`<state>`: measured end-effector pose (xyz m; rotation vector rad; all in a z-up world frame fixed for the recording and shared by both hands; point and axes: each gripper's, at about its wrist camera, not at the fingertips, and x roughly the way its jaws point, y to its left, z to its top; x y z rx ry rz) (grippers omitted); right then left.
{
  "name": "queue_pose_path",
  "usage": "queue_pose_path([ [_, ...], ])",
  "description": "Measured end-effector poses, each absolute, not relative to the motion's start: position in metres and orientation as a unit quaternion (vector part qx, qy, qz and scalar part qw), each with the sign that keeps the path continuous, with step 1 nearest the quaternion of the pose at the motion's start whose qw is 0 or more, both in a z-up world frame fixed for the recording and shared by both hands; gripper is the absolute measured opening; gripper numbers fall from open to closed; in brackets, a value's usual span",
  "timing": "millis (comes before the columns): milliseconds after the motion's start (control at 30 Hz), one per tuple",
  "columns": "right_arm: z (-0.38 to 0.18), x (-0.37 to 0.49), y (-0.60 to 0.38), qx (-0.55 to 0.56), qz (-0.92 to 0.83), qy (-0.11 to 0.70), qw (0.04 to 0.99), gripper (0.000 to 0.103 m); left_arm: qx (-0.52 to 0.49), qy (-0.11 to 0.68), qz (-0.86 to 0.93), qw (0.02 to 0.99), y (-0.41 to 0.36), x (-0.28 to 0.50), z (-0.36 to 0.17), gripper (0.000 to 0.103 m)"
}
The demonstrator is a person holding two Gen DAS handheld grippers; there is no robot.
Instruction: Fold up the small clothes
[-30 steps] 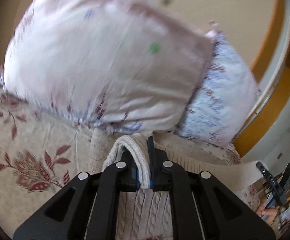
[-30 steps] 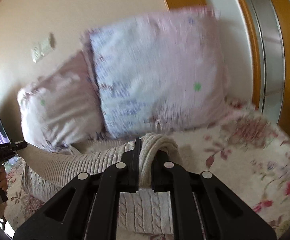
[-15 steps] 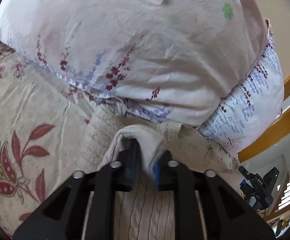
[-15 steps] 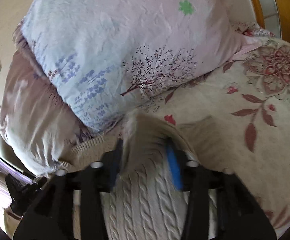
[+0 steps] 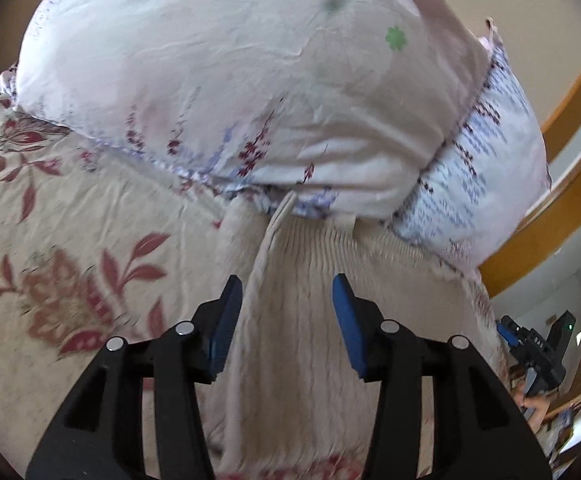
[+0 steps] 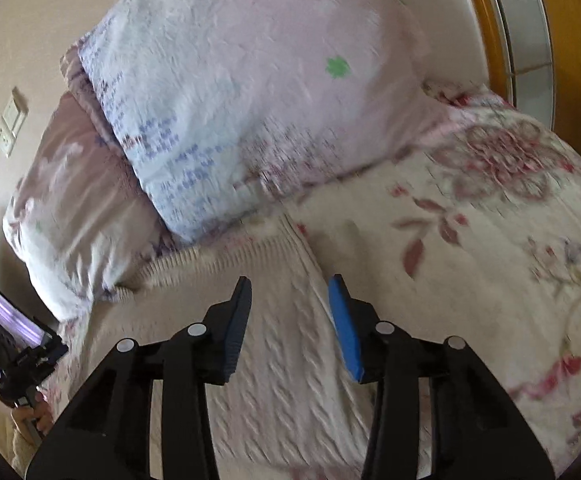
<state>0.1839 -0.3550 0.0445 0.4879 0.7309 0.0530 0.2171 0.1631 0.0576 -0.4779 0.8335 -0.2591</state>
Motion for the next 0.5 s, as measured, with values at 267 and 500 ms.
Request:
queue_pose_path([
  [267,0.016,0.169,-0.355,0.221,0.019,0.397,0.891,0.038,-0.192,0.428,-0.123,0.875,0.159,0.194,0.041,0.046],
  [500,0.009,0.167,-0.341,0.174,0.010,0.409,0.896,0.014,-0.179,0.453,-0.122,0.865,0.149,0.196,0.022,0.032],
])
